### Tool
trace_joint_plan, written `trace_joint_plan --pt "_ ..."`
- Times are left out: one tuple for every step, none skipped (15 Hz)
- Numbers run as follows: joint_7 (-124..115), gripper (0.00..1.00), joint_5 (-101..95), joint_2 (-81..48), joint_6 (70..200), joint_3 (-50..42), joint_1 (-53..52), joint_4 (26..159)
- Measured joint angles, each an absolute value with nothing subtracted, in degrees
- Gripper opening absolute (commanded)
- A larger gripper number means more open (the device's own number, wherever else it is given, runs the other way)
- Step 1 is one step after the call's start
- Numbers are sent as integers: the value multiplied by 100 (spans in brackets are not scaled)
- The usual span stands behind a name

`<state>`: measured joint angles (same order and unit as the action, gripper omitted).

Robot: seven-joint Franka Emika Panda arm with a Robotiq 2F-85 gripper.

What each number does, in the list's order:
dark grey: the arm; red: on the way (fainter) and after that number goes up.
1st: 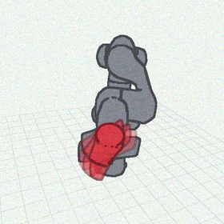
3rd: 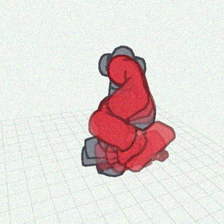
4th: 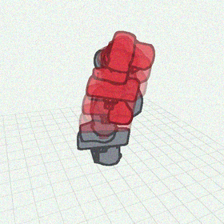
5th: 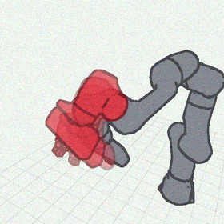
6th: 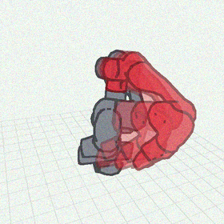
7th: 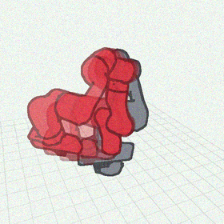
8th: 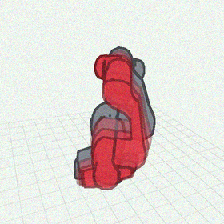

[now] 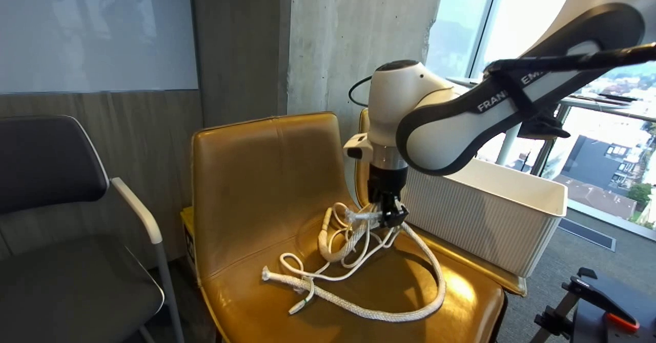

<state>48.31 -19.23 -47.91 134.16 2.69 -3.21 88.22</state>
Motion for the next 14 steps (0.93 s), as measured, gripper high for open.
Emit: trace_joint_plan --pt "4908 2 -2008 -4499 13471 270 -312 9039" --pt "4992 2 -2081 -4199 13545 270 -305 9275" --pt "5086 2 -2129 -3887 13652 273 -288 9528" --pt "5203 2 -2151 -3583 13766 274 -260 9771" --pt "5318 2 -2180 -3282 13896 276 -220 10009" --pt "5440 2 -2196 -2982 14015 276 -166 10234" --pt "5558 2 -2197 -2680 14115 275 -99 10447" --pt "5676 2 -2197 -2389 14195 273 -16 10634" --pt "5786 2 -2197 -2106 14261 265 77 10797" --pt "5897 2 -2196 -1834 14306 250 175 10933" --pt "6000 2 -2194 -1576 14326 215 271 11034" --pt "6102 2 -2186 -1330 14334 162 363 11102" --pt "6203 2 -2169 -1104 14334 102 453 11139" --pt "6327 2 -2134 -893 14334 26 538 11148"
